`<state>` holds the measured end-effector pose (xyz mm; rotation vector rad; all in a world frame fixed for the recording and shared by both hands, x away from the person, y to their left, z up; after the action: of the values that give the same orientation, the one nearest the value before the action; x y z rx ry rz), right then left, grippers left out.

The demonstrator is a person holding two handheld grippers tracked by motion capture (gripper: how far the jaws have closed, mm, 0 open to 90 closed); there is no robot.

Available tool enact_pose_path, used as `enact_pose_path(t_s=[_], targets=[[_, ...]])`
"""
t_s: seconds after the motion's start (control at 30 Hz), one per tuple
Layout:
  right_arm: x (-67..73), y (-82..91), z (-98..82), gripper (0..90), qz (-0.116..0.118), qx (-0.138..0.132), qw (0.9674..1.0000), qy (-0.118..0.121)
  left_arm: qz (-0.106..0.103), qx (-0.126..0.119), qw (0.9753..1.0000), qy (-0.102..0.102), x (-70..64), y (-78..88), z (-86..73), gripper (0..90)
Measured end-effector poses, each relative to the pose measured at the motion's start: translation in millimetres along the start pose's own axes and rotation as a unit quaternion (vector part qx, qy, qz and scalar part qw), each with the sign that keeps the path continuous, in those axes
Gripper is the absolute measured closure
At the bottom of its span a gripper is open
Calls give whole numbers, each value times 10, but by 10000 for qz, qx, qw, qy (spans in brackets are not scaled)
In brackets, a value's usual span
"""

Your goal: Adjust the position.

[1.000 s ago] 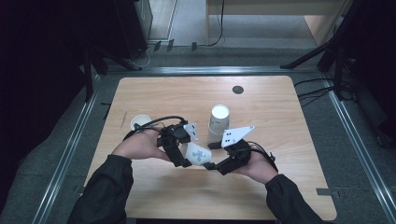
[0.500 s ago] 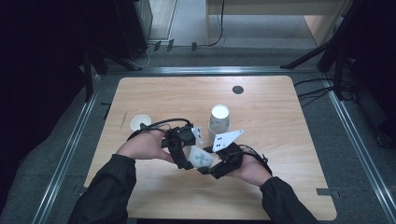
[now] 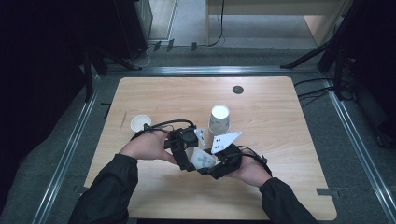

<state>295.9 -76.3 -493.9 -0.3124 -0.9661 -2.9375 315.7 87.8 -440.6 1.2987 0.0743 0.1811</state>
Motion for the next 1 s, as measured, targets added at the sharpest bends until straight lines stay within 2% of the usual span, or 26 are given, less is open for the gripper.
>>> enact_pose_path(t_s=[0.17,0.2,0.27,0.43,0.53,0.7,0.83,1.0], targets=[[4,13,4,329,-33,4,10000,17,14,-67,10000,-60,7,10,-10,213],[4,16,6,326,-35,-1,10000,25,52,-95,9999,1,2,11,-10,194],[3,21,7,326,-63,9,10000,19,78,-118,9998,102,15,29,-8,92],[-12,82,7,326,-111,-95,9999,-27,15,-516,9985,161,48,113,-65,89],[-22,131,15,326,-123,-207,9997,-16,7,-713,9970,297,81,146,-112,89],[-25,207,18,326,-154,-322,9994,-19,31,-965,9940,513,119,182,-187,89],[-19,283,20,326,-128,-454,9989,-32,-7,-1252,9901,627,127,216,-252,89],[-23,370,23,326,-151,-640,9978,-45,-109,-1587,9832,898,155,225,-371,89]])
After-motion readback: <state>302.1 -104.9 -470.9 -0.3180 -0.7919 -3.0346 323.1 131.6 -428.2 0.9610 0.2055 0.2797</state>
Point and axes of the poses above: each handheld gripper's, and its own axes: y roughly backward along the jaws, z roughly out of its top, x roughly to its left, the point moved 1 cm from there along -y, roughly forward along the jaws, and after that the axes turned 9 degrees about z, right-handed, at the moved point
